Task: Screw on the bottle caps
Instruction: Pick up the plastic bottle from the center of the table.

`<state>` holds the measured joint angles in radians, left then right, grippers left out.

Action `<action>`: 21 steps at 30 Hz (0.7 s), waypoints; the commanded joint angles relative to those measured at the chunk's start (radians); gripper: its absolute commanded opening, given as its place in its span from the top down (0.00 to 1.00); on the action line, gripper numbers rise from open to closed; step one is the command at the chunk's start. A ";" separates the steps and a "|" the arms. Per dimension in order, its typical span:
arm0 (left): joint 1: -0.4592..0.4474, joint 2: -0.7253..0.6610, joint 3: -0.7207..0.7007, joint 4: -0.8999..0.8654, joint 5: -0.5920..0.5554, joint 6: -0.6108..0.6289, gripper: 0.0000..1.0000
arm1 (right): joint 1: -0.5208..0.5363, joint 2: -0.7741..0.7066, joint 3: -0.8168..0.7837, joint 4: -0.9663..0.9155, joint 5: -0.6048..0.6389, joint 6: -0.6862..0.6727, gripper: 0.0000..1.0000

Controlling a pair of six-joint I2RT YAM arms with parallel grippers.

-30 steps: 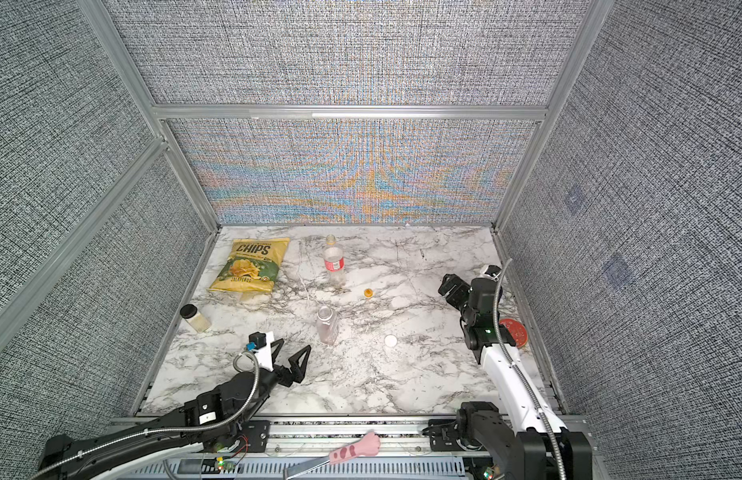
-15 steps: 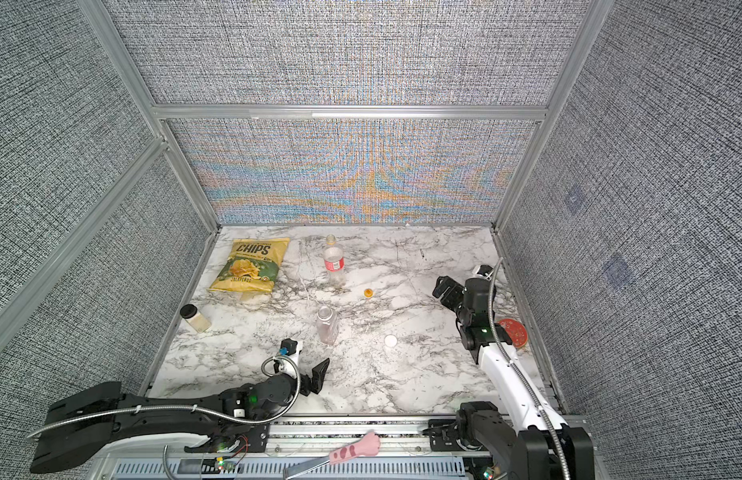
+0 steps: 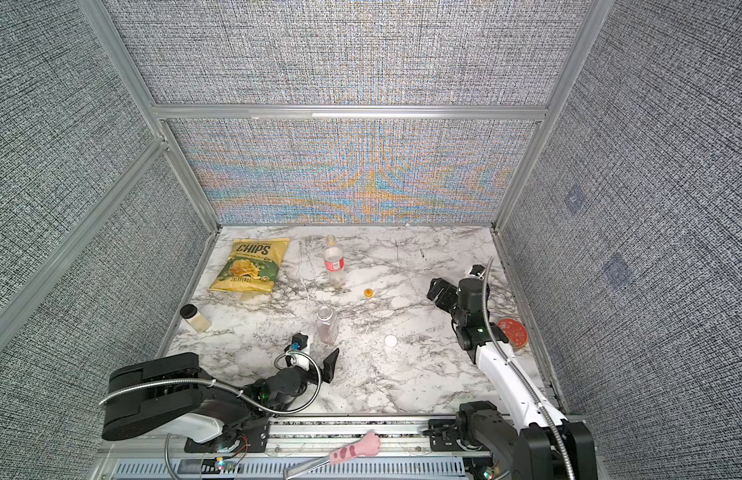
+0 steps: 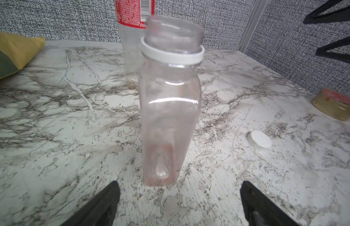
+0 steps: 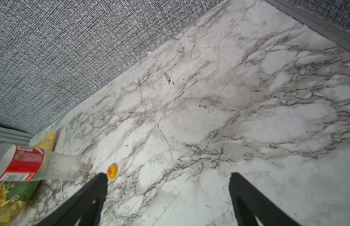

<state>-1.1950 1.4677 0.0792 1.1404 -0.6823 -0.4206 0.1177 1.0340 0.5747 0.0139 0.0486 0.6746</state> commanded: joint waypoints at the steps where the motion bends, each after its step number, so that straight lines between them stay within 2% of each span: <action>1: 0.027 0.039 0.008 0.194 0.030 0.052 0.04 | 0.007 0.000 -0.001 0.008 0.009 -0.019 0.01; 7: 0.078 0.108 0.046 0.238 0.069 0.098 0.06 | 0.019 0.011 -0.001 0.015 0.008 -0.020 0.01; 21: 0.150 0.294 0.068 0.477 0.078 0.179 0.15 | 0.050 0.032 0.001 0.026 0.003 -0.039 0.01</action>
<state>-1.0485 1.7367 0.1398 1.4876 -0.6151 -0.2722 0.1631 1.0668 0.5713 0.0154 0.0483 0.6518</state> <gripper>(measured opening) 0.855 0.990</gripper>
